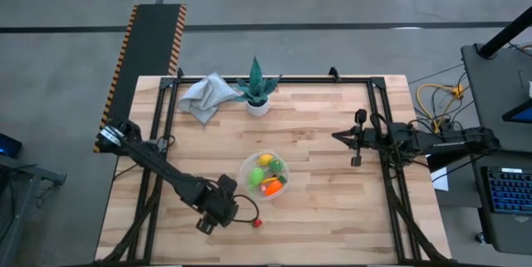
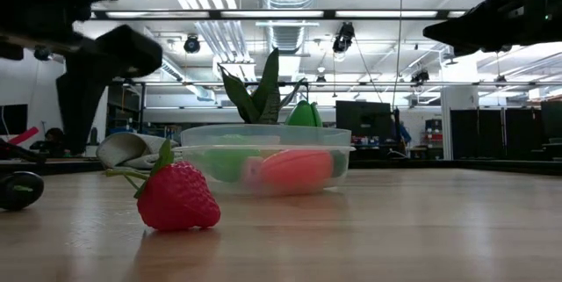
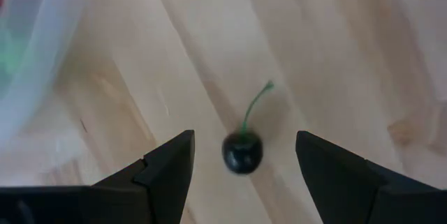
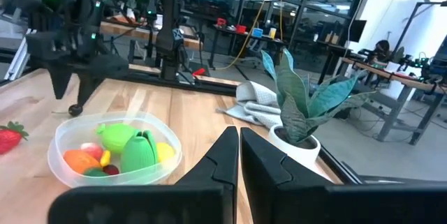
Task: Pick and placing Produce into tupperware
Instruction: Put the black cherry into the bin
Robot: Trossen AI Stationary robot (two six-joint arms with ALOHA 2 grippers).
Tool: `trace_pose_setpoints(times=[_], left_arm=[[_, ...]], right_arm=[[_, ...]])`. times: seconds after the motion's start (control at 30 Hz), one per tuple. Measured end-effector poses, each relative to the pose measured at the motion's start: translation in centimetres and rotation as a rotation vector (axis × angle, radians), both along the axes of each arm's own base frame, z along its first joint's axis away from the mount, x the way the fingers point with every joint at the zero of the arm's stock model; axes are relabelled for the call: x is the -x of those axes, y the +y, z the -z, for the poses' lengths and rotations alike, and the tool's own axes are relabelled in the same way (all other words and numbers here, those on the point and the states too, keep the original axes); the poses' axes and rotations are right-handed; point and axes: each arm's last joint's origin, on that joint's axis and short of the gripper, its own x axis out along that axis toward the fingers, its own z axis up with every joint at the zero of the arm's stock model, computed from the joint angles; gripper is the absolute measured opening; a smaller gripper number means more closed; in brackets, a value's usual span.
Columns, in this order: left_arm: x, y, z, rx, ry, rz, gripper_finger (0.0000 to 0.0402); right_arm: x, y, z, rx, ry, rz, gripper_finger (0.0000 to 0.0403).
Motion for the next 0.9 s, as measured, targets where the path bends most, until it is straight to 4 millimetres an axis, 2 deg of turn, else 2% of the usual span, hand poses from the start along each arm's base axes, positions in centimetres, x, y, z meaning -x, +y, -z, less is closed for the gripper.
trace_pose_setpoints(times=[0.4, 0.67, 0.9], left_arm=[[1.1, 0.8, 1.6, -0.026, 0.092, -0.128, 0.0235], [0.4, 0.4, 1.5, 0.034, 0.014, -0.129, 0.0235], [1.1, 0.8, 2.9, 0.041, 0.03, -0.174, 0.0235]], right_arm=[[0.0, 0.0, 0.0, -0.004, 0.0, 0.0, 0.0009], [0.0, 0.0, 0.1, -0.008, 0.005, 0.0, 0.0009], [0.0, 0.0, 0.2, -0.008, 0.016, 0.0, 0.0009]])
